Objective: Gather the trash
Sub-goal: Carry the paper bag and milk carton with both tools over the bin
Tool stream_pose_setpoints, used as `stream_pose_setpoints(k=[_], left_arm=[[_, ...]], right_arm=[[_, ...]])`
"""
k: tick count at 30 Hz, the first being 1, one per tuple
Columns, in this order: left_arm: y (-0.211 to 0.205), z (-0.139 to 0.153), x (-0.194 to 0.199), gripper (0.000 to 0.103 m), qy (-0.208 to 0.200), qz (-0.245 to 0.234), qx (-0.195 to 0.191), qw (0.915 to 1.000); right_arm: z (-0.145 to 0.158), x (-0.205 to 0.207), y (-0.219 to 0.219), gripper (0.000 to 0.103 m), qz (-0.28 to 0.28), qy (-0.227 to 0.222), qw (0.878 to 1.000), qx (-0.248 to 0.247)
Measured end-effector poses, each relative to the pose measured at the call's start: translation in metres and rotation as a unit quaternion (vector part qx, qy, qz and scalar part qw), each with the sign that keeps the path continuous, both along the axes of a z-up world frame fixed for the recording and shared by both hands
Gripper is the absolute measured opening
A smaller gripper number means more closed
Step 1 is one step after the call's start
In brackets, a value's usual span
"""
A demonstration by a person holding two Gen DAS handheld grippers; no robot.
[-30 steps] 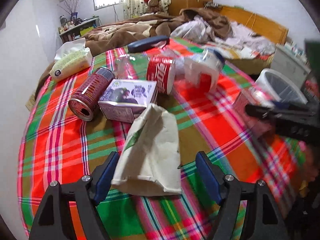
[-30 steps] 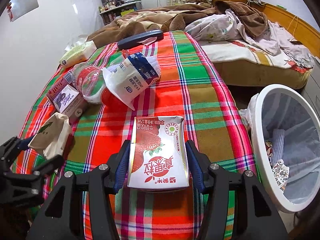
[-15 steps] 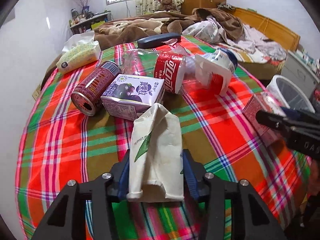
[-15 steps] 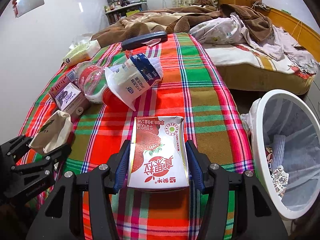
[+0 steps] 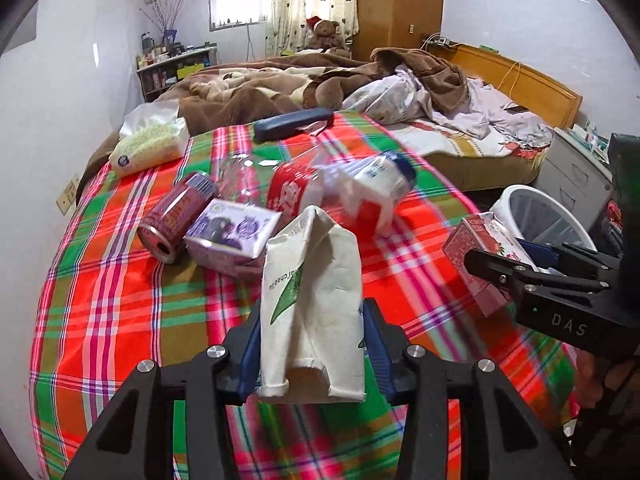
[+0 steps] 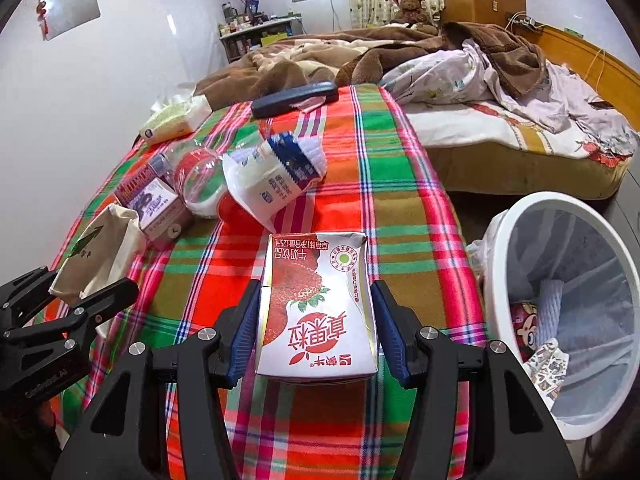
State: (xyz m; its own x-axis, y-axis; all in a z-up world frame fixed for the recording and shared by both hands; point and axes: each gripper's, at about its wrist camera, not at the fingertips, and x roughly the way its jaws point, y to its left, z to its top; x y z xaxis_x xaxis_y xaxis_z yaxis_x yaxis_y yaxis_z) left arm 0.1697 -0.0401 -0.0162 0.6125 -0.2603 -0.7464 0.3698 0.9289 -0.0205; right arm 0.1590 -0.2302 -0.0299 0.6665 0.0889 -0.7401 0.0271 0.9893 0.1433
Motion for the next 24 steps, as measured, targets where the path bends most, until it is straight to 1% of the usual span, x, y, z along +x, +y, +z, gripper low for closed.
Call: stream_pose_setpoints(k=[11,16,24], left_arm=[[-0.037,0.025,-0.022,0.046,-0.027,-0.025,-0.016,0.9992],[-0.064,0.037,-0.031,0.046,-0.039,-0.050,-0.022,0.9977],[-0.113,0.047,-0.042,0.046,-0.049,-0.091,-0.032,0.9942]], right_arm=[[0.025,-0.022,-0.030,0.055,-0.024,-0.040,0.999,0.000],[0.032,-0.033,-0.051,0.055,-0.042,-0.054,0.998,-0.001],[0.035,-0.047,-0.091,0.056,-0.079,-0.060,0.995,-0.003]])
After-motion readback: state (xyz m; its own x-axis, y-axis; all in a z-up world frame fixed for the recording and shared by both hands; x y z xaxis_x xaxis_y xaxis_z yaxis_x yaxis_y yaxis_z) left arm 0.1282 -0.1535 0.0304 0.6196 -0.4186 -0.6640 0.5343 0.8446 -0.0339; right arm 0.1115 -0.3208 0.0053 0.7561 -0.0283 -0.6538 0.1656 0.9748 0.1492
